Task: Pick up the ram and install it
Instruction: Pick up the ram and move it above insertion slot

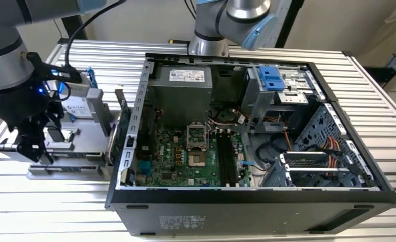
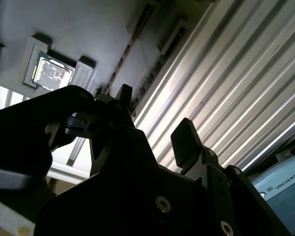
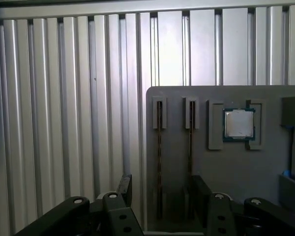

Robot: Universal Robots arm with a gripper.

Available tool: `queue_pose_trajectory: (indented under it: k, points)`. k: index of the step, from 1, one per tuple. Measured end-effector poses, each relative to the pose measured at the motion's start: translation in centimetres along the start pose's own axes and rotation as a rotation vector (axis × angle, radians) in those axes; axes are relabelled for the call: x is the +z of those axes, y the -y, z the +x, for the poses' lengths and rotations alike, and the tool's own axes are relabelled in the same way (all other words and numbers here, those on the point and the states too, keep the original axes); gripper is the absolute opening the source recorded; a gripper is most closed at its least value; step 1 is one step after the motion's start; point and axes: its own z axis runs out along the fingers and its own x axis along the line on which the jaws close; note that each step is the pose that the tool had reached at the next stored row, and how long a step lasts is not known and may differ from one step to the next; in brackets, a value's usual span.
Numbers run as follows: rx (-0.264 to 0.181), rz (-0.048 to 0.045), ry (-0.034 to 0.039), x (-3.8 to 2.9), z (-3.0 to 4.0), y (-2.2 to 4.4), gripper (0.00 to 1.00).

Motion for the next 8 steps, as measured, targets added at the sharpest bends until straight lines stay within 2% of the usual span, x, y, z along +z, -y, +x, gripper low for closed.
queue_pose_trajectory:
  k: [8]
  points:
    - [0.000,0.0000,-0.0008,0.52,-0.03,0.01,1.00]
